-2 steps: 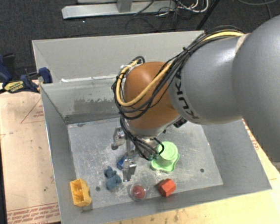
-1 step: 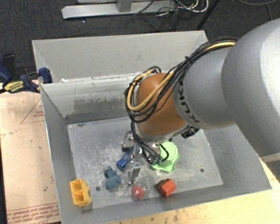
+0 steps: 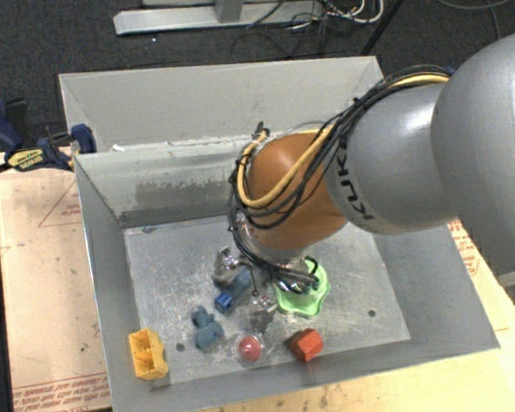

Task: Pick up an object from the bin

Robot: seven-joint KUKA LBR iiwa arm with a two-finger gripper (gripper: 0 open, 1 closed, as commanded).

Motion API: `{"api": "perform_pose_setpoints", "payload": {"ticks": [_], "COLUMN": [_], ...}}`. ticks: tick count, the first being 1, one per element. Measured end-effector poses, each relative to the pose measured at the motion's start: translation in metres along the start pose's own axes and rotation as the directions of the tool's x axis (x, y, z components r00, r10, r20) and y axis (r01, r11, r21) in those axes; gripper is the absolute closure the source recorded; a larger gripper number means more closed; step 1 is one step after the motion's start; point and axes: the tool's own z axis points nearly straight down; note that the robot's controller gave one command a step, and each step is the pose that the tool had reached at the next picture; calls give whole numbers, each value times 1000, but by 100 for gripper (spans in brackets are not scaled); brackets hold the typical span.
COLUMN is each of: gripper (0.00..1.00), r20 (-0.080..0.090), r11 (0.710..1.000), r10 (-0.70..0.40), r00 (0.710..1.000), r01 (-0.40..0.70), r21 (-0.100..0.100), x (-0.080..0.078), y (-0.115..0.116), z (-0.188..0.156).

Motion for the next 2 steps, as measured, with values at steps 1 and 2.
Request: {"api": "perform_pose_setpoints", "payload": {"ticks": [1, 2], "gripper": [100, 100], "r20": [-1, -7], "r11": [1000, 999], "r10": [-1, -35], "r00": [1000, 999], "r01": [1, 35], "r21": [-3, -2], "x": [-1, 8], "y": [2, -3], "z": [-1, -119]}}
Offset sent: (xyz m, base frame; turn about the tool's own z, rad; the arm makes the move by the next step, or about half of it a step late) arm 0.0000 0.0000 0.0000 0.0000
